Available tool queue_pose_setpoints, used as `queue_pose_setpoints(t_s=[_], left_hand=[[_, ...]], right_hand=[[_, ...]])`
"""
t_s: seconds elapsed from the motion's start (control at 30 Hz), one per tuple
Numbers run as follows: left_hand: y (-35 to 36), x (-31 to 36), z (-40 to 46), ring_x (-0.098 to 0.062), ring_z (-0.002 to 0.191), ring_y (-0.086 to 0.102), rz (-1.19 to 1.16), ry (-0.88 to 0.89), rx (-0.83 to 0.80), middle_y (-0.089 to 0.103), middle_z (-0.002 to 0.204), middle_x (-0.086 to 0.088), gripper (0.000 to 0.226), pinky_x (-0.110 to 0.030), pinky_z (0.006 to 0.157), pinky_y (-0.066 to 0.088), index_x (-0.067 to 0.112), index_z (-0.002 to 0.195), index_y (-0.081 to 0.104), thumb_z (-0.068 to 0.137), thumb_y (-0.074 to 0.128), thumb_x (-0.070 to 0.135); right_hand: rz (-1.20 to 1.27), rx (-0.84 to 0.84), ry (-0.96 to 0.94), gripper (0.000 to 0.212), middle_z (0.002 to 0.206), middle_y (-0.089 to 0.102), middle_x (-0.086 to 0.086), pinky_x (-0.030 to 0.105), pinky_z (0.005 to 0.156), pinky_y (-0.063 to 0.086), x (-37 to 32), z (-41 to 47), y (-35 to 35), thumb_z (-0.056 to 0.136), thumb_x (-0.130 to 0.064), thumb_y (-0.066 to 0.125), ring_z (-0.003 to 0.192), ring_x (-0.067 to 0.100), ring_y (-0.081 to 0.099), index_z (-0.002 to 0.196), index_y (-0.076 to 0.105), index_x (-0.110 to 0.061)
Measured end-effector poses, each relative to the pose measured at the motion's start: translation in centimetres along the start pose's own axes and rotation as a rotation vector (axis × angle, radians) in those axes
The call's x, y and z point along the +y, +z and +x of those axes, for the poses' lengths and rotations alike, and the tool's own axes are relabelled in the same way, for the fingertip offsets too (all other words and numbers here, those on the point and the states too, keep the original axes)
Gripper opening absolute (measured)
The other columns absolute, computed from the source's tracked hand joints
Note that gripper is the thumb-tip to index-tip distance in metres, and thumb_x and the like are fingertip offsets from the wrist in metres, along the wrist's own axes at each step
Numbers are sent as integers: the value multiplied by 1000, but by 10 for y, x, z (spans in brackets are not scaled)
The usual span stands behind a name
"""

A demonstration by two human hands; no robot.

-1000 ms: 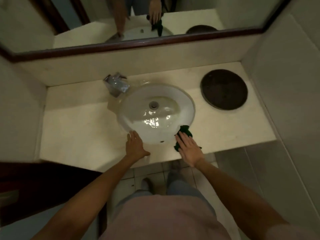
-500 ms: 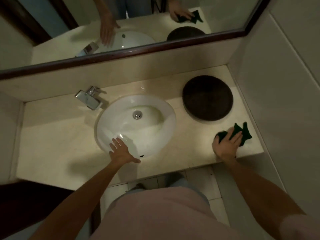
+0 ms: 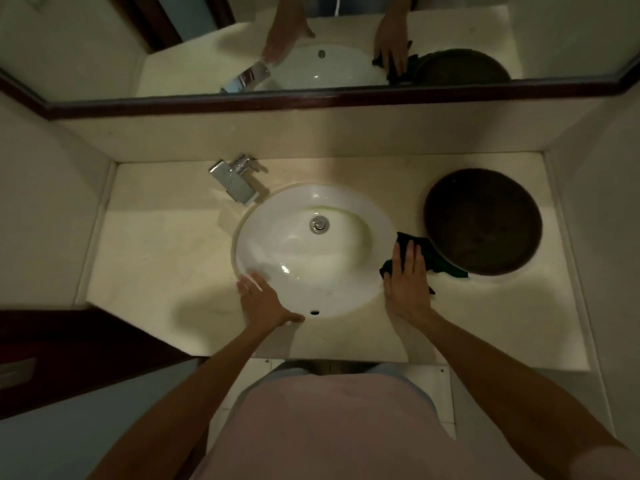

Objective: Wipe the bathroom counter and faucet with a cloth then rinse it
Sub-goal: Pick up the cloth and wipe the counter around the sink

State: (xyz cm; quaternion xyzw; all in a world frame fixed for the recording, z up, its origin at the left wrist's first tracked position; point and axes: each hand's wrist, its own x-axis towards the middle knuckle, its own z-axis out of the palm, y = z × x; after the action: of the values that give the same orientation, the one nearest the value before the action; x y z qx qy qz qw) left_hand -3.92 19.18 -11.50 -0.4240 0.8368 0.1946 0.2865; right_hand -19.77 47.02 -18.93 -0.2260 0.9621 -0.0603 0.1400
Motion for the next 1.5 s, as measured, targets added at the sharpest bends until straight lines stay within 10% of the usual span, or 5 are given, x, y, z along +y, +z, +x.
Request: queue_pose_setpoints(t_s=[0.43, 0.93, 1.1, 1.27, 1.5], left_hand=[[-47, -43, 66, -33, 151, -16, -220, -153, 2, -18, 162, -21, 144, -51, 121, 14, -4, 151, -16, 67, 69, 75], [-60, -75, 70, -24, 150, 23, -216, -83, 79, 10, 166, -5, 87, -43, 119, 27, 16, 158, 13, 87, 49, 52], [-60, -90, 70, -22, 149, 27, -205, -15, 91, 9, 166, 0, 84, -38, 118, 31, 21, 158, 11, 90, 53, 47], [-62, -107, 75, -22, 149, 26, -176, 69, 67, 12, 166, 1, 82, -37, 117, 31, 25, 158, 14, 89, 54, 45], [-60, -151, 76, -23, 152, 12, -126, 77, 127, 4, 167, -4, 91, -40, 119, 28, 23, 158, 9, 88, 62, 44]], right_hand=[[121, 3, 11, 75, 166, 5, 27, 43, 126, 13, -22, 163, -30, 107, -35, 36, 155, 39, 9, 157, 3, 9], [-78, -3, -702, 65, 163, 21, 28, 46, 125, 17, -188, 288, -19, 102, -11, 49, 151, 42, 23, 155, 19, 10], [-17, -96, -922, 74, 167, 16, 21, 49, 123, 23, -250, 297, -11, 98, -16, 49, 151, 39, 22, 160, 11, -4], [399, -275, -608, 76, 161, 36, -9, 35, 118, 37, -281, 266, -13, 89, -25, 54, 145, 12, 38, 156, 22, -44], [-64, 94, -856, 78, 156, 38, 22, 55, 110, 38, -252, 289, -48, 94, -50, 53, 140, 46, 37, 158, 29, -12]])
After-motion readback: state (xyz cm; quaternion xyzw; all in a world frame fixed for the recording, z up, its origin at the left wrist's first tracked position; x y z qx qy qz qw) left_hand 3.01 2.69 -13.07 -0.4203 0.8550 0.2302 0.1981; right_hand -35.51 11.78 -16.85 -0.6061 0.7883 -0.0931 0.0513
